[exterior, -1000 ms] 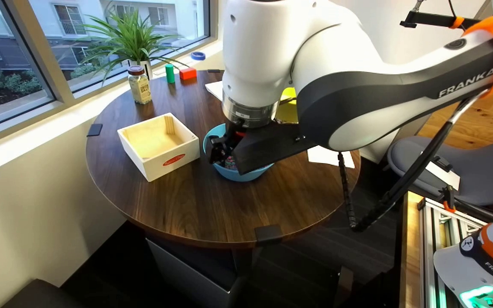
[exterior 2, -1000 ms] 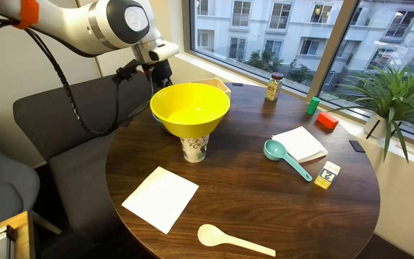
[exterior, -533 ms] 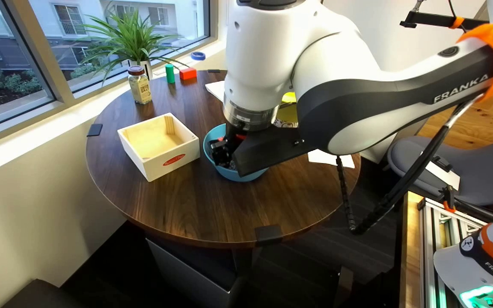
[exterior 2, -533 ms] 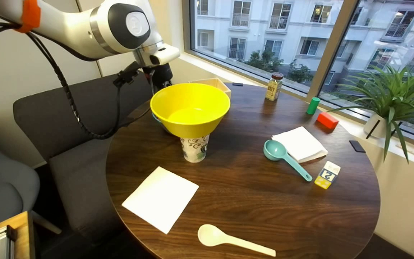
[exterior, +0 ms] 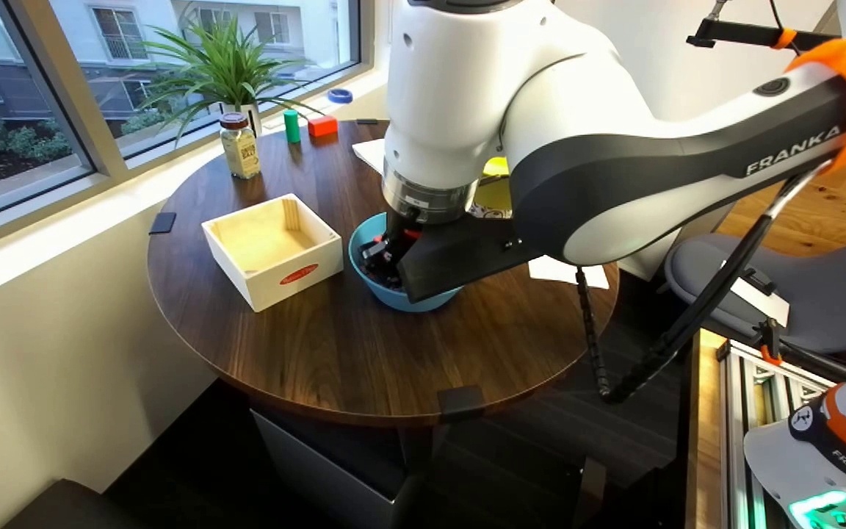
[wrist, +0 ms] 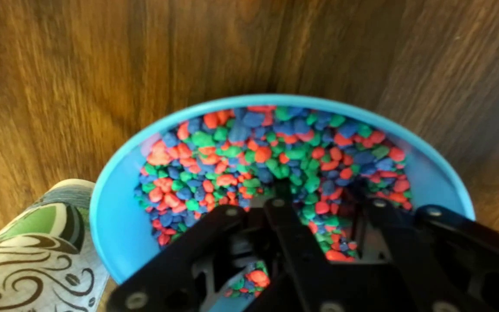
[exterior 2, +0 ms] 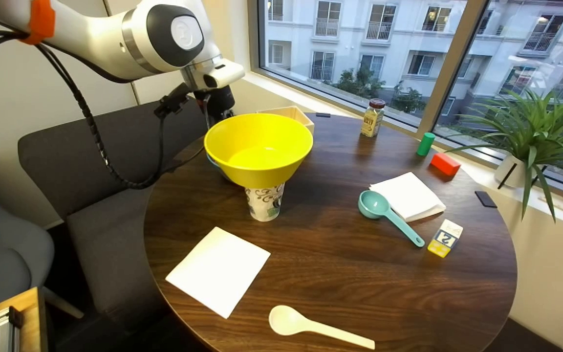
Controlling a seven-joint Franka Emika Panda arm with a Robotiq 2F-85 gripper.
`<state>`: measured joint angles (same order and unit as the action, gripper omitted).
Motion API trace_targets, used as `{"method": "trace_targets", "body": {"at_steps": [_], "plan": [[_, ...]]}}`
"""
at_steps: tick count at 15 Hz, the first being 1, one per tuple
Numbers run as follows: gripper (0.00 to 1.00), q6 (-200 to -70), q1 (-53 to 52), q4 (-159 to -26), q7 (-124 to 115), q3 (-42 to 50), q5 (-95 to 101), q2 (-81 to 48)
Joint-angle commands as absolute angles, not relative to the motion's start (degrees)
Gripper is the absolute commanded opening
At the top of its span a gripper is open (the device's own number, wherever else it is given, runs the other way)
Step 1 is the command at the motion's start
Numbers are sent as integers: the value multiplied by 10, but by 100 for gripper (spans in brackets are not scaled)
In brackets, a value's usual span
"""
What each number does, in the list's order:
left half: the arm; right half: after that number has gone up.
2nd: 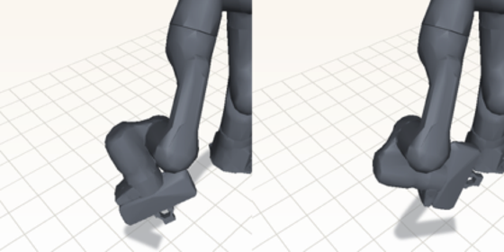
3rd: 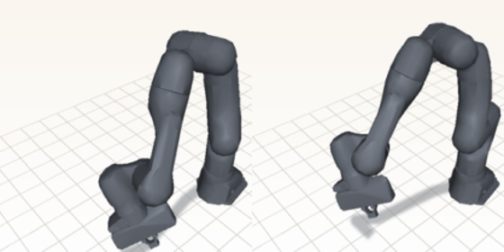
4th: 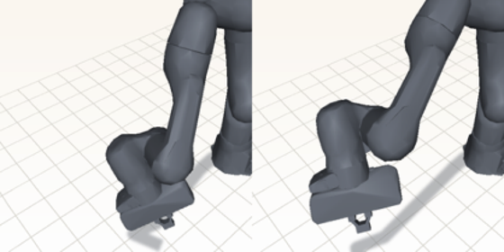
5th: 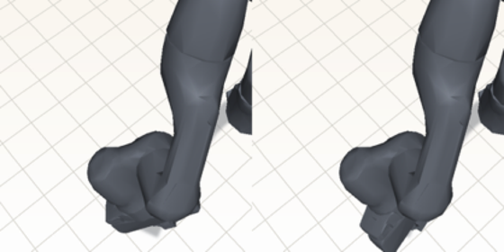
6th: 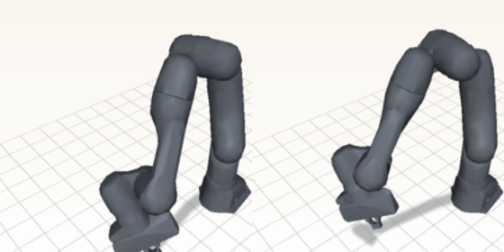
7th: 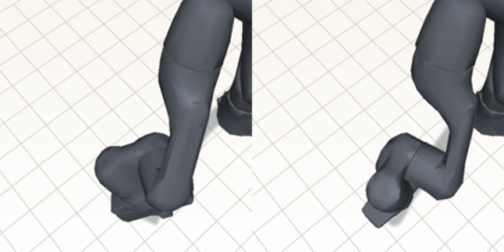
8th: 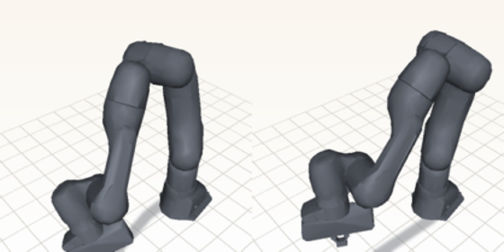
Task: Put the yellow bowl on the paper cup and then put some of the contents of the blue bowl into the yellow bowl
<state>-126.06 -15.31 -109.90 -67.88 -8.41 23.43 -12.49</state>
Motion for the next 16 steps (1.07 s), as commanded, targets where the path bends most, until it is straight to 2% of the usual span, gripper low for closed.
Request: {"method": "trace_targets", "body": {"at_steps": [1, 16], "plan": [[1, -1270, -159, -1105, -685, -81, 226, -123], [3, -1244, -157, -1058, -671, -90, 223, -75]]}}
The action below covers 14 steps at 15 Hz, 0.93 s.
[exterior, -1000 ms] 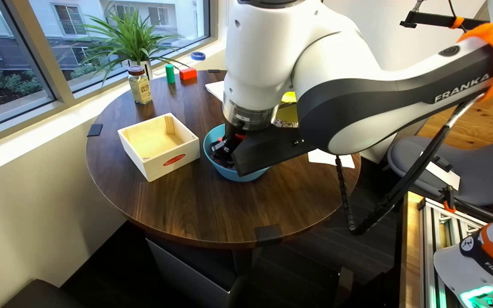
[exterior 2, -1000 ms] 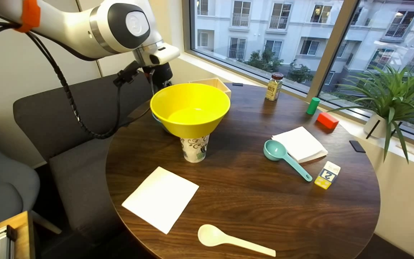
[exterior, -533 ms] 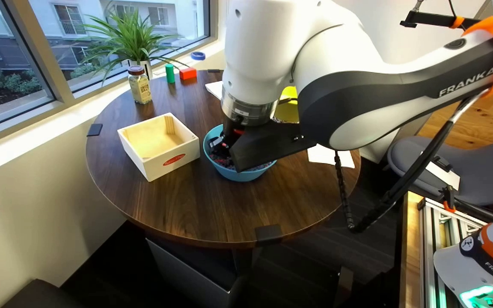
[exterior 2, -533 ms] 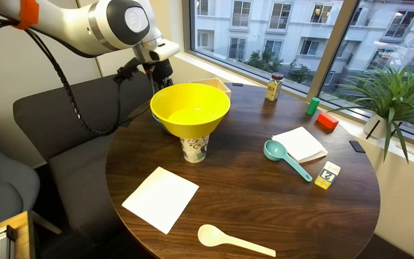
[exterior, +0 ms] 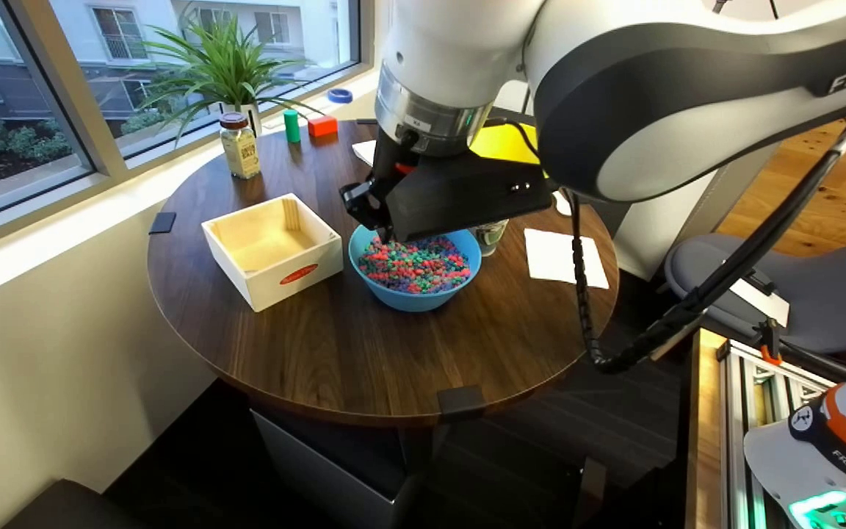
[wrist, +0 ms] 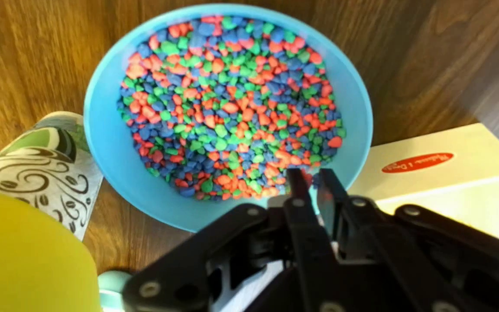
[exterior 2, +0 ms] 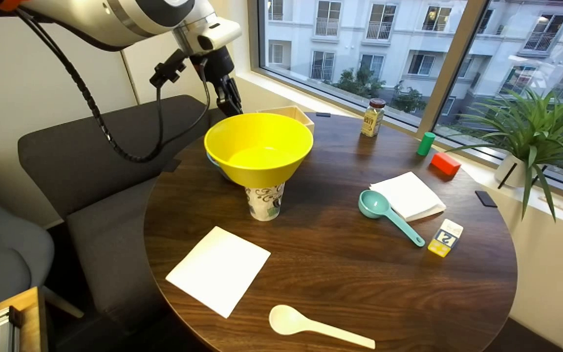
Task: Put the yellow bowl on the paper cup and then put some of the contents of the blue bowl into the yellow bowl
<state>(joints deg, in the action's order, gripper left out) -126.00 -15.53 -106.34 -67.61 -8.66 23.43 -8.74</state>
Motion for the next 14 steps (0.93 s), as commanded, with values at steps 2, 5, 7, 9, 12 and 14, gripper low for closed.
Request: {"method": "trace_targets", "body": {"at_steps": [2, 5, 7, 9, 12, 14], "plan": [[3, -1240, -156, -1054, -668, -92, 222, -69], [3, -1218, -155, -1042, -660, -94, 227, -54], [3, -1190, -154, -1032, -655, -95, 235, -39], [3, -1155, -148, -1024, -656, -92, 249, -20], [3, -1121, -130, -1027, -661, -88, 248, 8], [3, -1106, -116, -1033, -662, -85, 245, 23]]}}
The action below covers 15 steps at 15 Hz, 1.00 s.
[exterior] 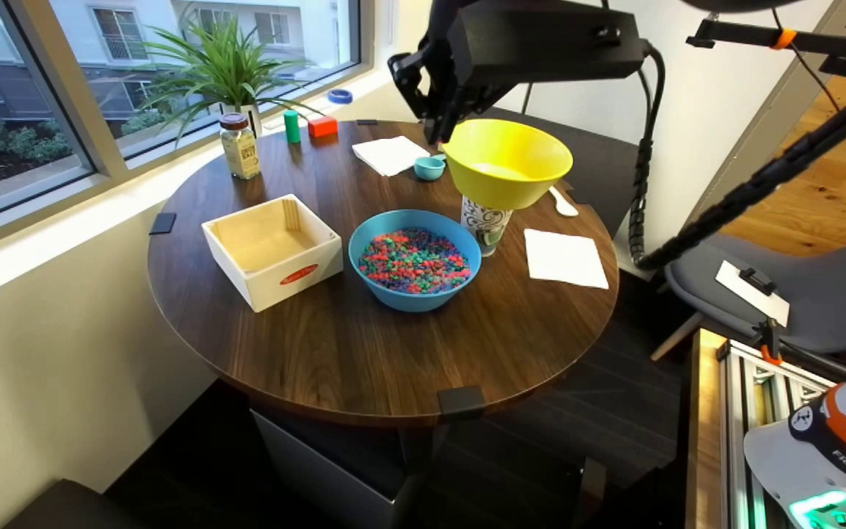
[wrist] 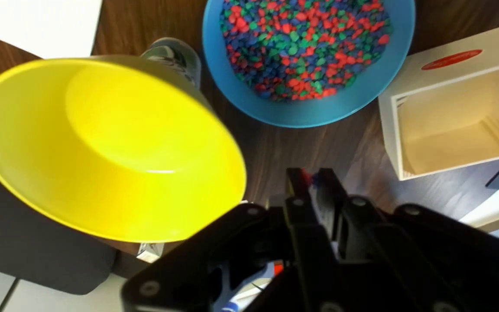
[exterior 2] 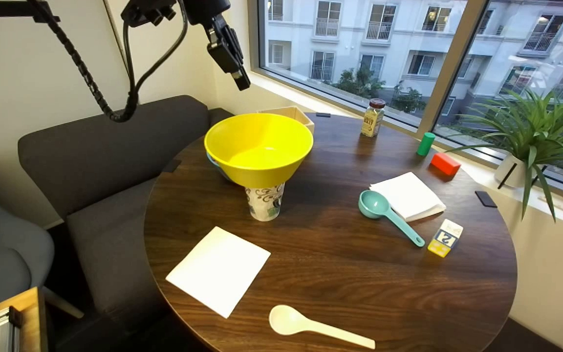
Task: Put the yellow bowl on the paper cup and then put some of the contents of the blue bowl into the yellow bowl
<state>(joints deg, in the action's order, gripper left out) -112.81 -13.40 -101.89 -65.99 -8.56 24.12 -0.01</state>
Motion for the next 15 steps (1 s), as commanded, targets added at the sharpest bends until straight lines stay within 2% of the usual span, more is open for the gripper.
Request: {"method": "trace_targets", "body": {"at_steps": [1, 13, 14, 15], "plan": [[3, -1102, -108, -1037, -662, -84, 244, 29], [3, -1081, -66, -1087, -663, -76, 217, 50], [12, -1080, -65, -1090, -662, -76, 216, 51], [38, -1081, -64, -1093, -662, -76, 215, 52]]}}
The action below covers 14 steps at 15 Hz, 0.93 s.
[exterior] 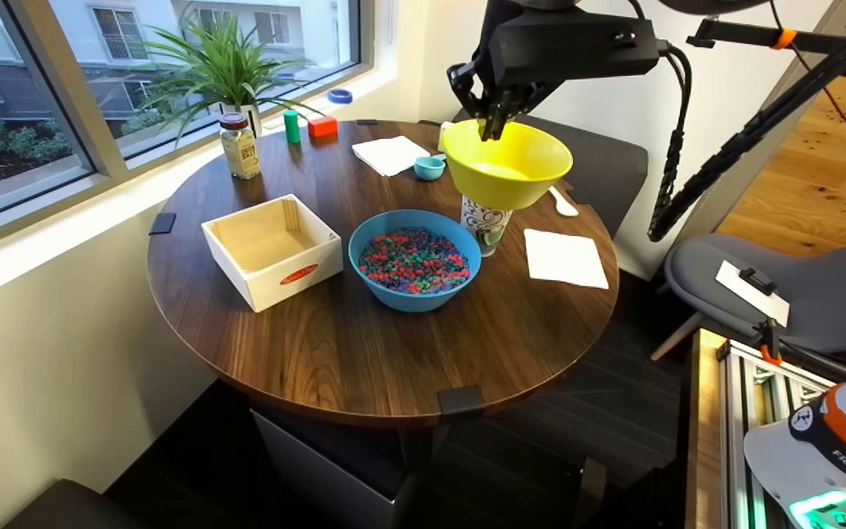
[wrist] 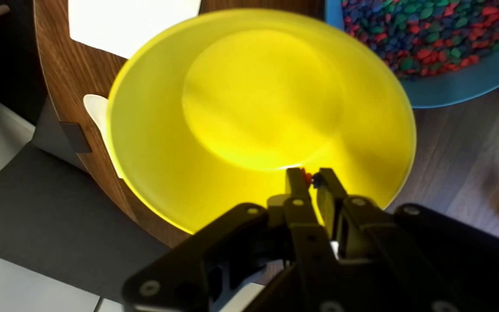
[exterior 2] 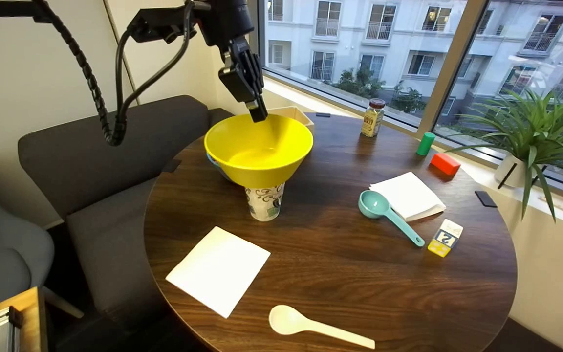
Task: Put the yellow bowl on the paper cup and then put some of the contents of the blue bowl into the yellow bowl
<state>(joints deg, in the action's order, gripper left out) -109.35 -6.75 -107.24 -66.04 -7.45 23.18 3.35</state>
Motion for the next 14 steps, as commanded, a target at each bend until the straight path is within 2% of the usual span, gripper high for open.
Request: {"method": "trace_targets", "body": {"at_steps": [1, 3, 9, 14], "plan": [[40, -1080, -64, -1093, -662, -76, 214, 53], [52, -1078, -63, -1093, -662, -77, 217, 55], [98, -1066, -64, -1085, -660, -81, 224, 66], [100, -1014, -63, -1067, -628, -93, 253, 102]]}}
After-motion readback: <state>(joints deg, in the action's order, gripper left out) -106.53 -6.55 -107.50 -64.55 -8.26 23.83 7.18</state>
